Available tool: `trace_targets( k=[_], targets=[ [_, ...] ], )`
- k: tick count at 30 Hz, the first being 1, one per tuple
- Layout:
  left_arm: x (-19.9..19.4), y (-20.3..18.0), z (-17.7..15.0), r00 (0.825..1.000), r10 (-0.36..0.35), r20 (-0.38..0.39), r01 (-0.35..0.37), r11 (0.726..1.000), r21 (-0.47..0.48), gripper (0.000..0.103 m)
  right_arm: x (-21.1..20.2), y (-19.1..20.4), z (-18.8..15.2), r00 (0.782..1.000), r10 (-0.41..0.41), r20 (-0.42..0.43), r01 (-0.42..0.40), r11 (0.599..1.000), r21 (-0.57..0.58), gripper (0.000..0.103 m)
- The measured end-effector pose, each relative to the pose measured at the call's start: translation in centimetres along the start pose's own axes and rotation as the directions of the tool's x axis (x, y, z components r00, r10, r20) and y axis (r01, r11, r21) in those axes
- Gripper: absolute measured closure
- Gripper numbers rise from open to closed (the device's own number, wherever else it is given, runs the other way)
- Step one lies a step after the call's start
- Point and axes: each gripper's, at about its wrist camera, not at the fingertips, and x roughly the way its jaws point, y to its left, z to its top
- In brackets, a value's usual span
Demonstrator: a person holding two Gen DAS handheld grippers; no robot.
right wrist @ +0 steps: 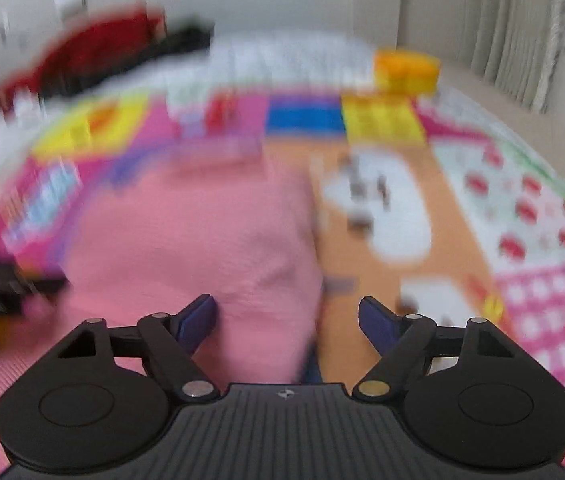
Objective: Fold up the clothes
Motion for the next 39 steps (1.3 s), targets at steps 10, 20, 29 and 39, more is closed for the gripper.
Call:
trace_targets(
  k=[10,20,29,39],
  targets=[
    [-3.7,0.5,-0.4,0.996,-0.014,0.083,0.018,0.999,-0.048,0.001,-10.8,5.4,-4.4,0.941,0.296,-0.167,-0.332,0.695,-0.638,0.023],
    [-5.0,-1.5,-1.6,0.997,-0.059,-0.053,0.060,0.998,0.007,0.001,-12.1,8.5,-7.5,0.947,0.194,-0.256,-0.321,0.568,-0.758,0.020],
    [-12.3,-0.7,-2.6,0.989,-0.141,-0.052,0.151,0.927,0.345,0.000,-9.4,12.0,-9.9,0.948,0.148,-0.282,-0.319,0.427,-0.846,0.032],
    [-11.4,-6.5,-7.0,0.976,-0.213,-0.036,0.184,0.733,0.655,0.000,-9.3,4.5,-0.3,0.915,0.315,-0.253,-0.395,0.829,-0.396,0.082]
  ],
)
